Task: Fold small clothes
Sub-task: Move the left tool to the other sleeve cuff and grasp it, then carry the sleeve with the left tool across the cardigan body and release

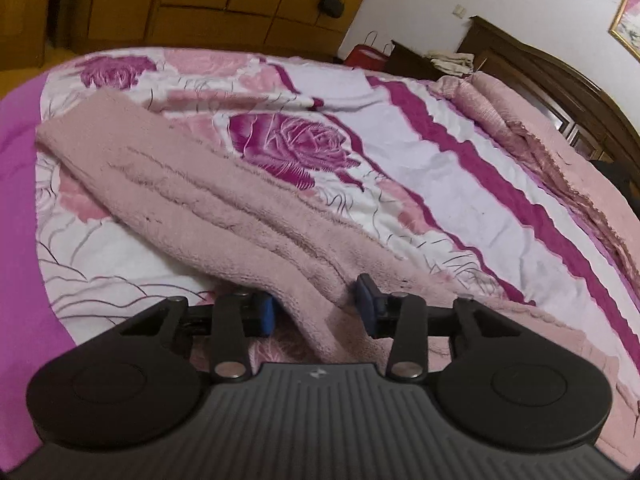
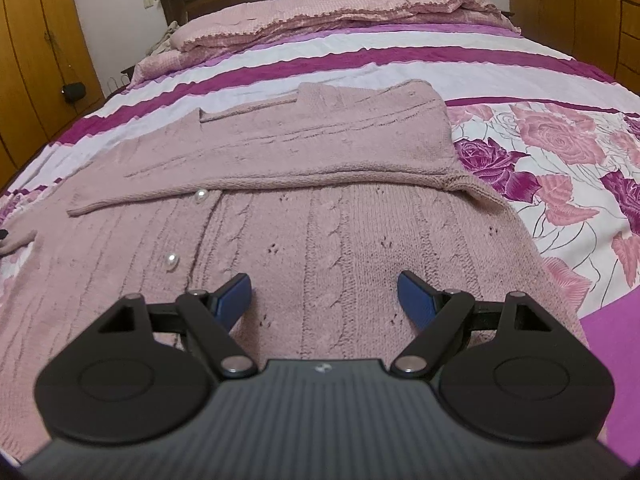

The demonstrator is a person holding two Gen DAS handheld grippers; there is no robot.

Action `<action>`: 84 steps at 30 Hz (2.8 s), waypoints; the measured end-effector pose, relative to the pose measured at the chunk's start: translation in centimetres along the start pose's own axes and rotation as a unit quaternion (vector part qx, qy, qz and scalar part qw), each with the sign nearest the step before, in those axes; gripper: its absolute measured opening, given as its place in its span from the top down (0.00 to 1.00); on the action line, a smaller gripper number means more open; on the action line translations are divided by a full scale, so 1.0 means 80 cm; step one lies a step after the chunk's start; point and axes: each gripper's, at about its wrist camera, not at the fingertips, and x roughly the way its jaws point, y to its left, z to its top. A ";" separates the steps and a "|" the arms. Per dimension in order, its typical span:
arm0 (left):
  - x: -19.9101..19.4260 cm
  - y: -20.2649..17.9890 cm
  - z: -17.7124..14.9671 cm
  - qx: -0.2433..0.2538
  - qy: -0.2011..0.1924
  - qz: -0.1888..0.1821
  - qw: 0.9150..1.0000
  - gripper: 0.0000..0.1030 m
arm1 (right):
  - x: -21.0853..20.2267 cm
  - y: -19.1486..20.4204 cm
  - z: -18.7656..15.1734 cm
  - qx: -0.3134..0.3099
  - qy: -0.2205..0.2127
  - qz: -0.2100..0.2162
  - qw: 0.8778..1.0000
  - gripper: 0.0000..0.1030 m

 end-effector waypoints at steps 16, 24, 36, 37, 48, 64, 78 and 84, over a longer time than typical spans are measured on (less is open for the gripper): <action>-0.075 -0.051 0.015 0.083 -0.061 -0.097 0.990 0.83 | -0.009 -0.014 -0.001 0.042 -0.023 0.023 0.999 0.21; -0.133 -0.122 0.015 0.110 -0.089 -0.177 0.974 0.83 | -0.025 -0.021 0.004 0.054 -0.043 0.030 0.997 0.21; -0.188 -0.241 -0.022 0.166 -0.080 -0.255 0.949 0.83 | -0.035 -0.043 0.007 0.078 -0.064 0.037 0.994 0.21; -0.192 -0.250 -0.028 0.171 -0.079 -0.262 0.947 0.83 | -0.035 -0.045 0.007 0.080 -0.065 0.037 0.994 0.21; -0.201 -0.355 -0.115 0.241 -0.037 -0.307 0.920 0.83 | -0.040 -0.064 0.007 0.102 -0.078 0.036 0.991 0.21; -0.095 -0.409 -0.290 0.338 0.124 -0.261 0.896 0.74 | -0.027 -0.094 -0.004 0.133 -0.063 0.037 0.988 0.21; -0.132 -0.380 -0.273 0.348 0.141 -0.260 0.890 0.47 | -0.027 -0.094 -0.007 0.134 -0.060 0.037 0.988 0.21; -0.148 -0.339 -0.265 0.339 0.160 -0.228 0.898 0.45 | -0.027 -0.095 -0.009 0.136 -0.062 0.037 0.988 0.21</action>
